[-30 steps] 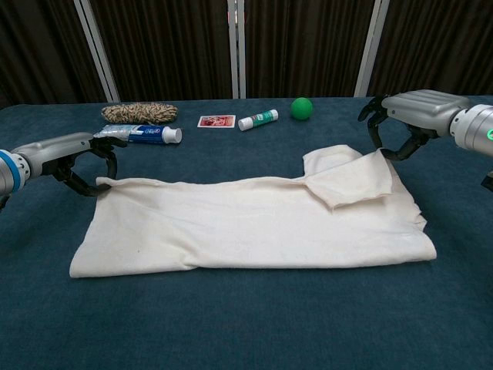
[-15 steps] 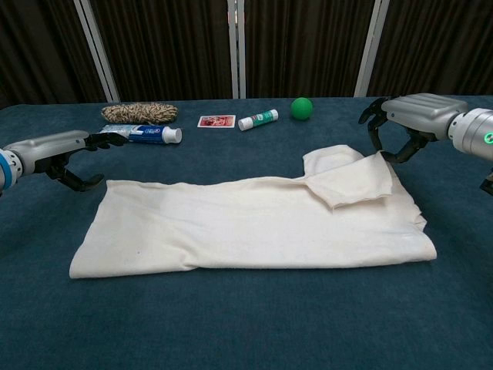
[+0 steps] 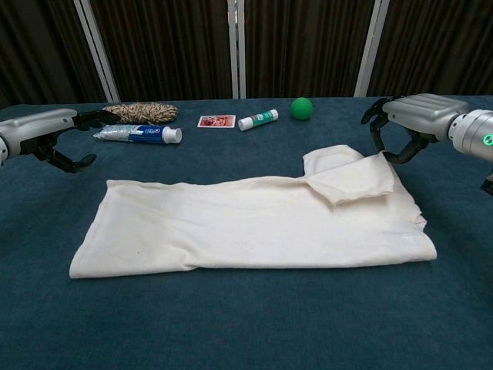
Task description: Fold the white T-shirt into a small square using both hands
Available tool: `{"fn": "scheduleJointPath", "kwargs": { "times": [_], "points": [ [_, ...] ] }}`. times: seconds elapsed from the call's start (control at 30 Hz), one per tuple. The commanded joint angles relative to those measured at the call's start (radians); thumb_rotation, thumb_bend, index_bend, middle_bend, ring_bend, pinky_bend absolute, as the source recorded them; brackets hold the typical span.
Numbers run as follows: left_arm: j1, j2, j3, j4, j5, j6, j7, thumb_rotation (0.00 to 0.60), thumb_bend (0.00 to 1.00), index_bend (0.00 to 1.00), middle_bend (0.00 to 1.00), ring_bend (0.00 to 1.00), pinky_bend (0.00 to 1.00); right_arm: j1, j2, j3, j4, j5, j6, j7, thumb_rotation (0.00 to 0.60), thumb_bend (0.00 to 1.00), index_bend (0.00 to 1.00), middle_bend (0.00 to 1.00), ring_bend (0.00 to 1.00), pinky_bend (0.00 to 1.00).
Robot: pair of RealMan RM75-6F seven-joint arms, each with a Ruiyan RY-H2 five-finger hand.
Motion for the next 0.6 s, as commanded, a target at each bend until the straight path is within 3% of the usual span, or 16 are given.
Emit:
{"fn": "scheduleJointPath", "kwargs": {
  "times": [0.03, 0.1, 0.17, 0.27, 0.37, 0.6],
  "points": [
    [0.004, 0.014, -0.004, -0.020, -0.007, 0.005, 0.013, 0.600, 0.61, 0.00, 0.00, 0.00, 0.00, 0.001, -0.004, 0.002, 0.003, 0.005, -0.008, -0.005, 0.600, 0.37, 0.65, 0.15, 0.00, 0.00],
    [0.007, 0.024, -0.006, -0.034, -0.010, 0.010, 0.018, 0.600, 0.61, 0.00, 0.00, 0.00, 0.00, 0.002, -0.002, -0.004, -0.001, 0.001, -0.014, -0.011, 0.600, 0.29, 0.52, 0.13, 0.00, 0.00],
    [0.008, 0.031, -0.007, -0.044, -0.014, 0.009, 0.023, 0.600, 0.61, 0.00, 0.00, 0.00, 0.00, 0.002, 0.003, -0.007, -0.009, 0.001, -0.027, -0.018, 0.600, 0.18, 0.29, 0.08, 0.00, 0.00],
    [0.011, 0.039, -0.009, -0.058, -0.019, 0.011, 0.028, 0.600, 0.61, 0.00, 0.00, 0.00, 0.00, 0.001, 0.016, -0.007, -0.037, 0.006, -0.038, -0.039, 0.600, 0.09, 0.10, 0.01, 0.00, 0.00],
    [0.016, 0.048, -0.010, -0.071, -0.023, 0.015, 0.033, 0.600, 0.61, 0.00, 0.00, 0.00, 0.00, -0.004, 0.035, -0.009, -0.072, 0.007, -0.035, -0.068, 0.600, 0.05, 0.03, 0.00, 0.00, 0.00],
    [0.039, 0.090, -0.012, -0.117, -0.030, 0.046, 0.049, 0.600, 0.61, 0.00, 0.00, 0.00, 0.00, -0.038, 0.128, -0.033, -0.214, -0.014, 0.011, -0.149, 0.600, 0.02, 0.00, 0.00, 0.00, 0.00]
  ]
}}
